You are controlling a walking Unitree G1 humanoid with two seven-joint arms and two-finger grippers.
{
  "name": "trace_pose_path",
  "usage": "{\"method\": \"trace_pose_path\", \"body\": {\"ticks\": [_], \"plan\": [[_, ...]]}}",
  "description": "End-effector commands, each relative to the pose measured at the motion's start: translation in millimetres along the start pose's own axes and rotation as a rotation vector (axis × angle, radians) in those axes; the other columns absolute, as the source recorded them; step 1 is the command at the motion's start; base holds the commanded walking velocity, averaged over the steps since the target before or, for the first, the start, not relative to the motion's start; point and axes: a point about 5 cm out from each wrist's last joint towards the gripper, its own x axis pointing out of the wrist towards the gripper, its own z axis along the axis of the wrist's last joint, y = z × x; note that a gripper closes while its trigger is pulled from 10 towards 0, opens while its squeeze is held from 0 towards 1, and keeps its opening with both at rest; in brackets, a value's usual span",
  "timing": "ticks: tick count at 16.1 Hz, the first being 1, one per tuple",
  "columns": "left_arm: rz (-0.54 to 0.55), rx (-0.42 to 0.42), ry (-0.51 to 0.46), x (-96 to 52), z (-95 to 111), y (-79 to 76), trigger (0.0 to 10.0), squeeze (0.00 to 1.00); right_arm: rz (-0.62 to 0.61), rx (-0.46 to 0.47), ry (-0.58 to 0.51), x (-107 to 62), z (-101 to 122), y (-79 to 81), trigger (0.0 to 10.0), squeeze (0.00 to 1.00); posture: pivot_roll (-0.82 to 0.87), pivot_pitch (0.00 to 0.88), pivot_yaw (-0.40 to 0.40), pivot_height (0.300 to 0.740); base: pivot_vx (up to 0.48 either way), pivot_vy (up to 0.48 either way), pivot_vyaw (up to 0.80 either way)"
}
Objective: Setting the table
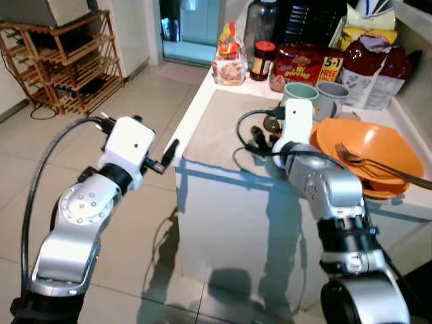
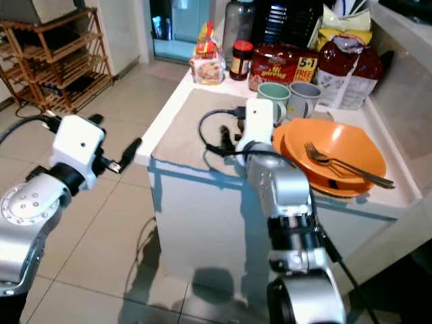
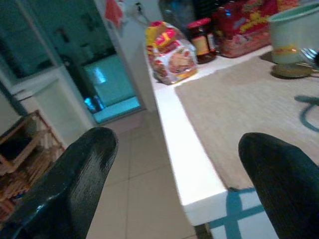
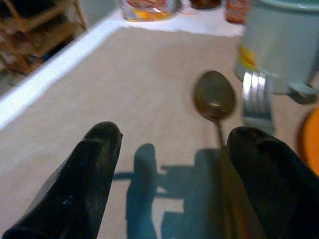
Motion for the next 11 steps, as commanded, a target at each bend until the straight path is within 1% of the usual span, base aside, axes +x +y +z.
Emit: {"method": "trace_pose_path", "body": {"ticks": [1, 2, 3, 4, 5, 6, 11], "plan": [[-0.047, 0.001, -0.017, -1.1, 5.0, -5.4, 10.0, 0.0, -0.027, -0.012, 0.023, 3.0, 3.3, -4.3, 10.0, 0.0, 0.06, 0.0, -0.06, 0.74, 0.0, 0.0, 0.0], [-0.065, -0.01, -0.023, -1.6, 6.2, -7.3, 10.0, 0.0, -0.029, -0.017, 0.03, 4.6, 4.3, -4.5, 10.0, 0.0, 0.06, 0.0, -0.062, 0.74, 0.0, 0.0, 0.0], [-0.127, -0.067, -0.044, -4.1, 10.2, -12.4, 10.0, 0.0, -0.038, -0.023, 0.028, 6.6, 7.5, -4.8, 10.0, 0.0, 0.06, 0.0, -0.062, 0.74, 0.0, 0.0, 0.0], [-0.178, -0.103, -0.052, -6.4, 12.3, -16.4, 10.0, 0.0, -0.046, -0.025, 0.028, 7.7, 8.8, -5.1, 10.0, 0.0, 0.06, 0.0, -0.061, 0.74, 0.0, 0.0, 0.0], [-0.301, -0.124, -0.054, -13.4, 15.0, -25.7, 10.0, 0.0, -0.059, -0.024, 0.033, 10.9, 10.0, -6.0, 10.0, 0.0, 0.06, 0.0, -0.06, 0.74, 0.0, 0.0, 0.0], [-0.361, -0.12, -0.041, -17.7, 14.3, -29.8, 10.0, 0.0, -0.066, -0.014, 0.044, 13.9, 8.9, -7.0, 10.0, 0.0, 0.06, 0.0, -0.06, 0.74, 0.0, 0.0, 0.0], [-0.356, -0.122, -0.024, -18.9, 13.2, -27.0, 10.0, 0.0, -0.076, 0.015, 0.085, 20.6, 1.1, -10.6, 10.0, 0.0, 0.06, 0.0, -0.061, 0.74, 0.0, 0.0, 0.0]]}}
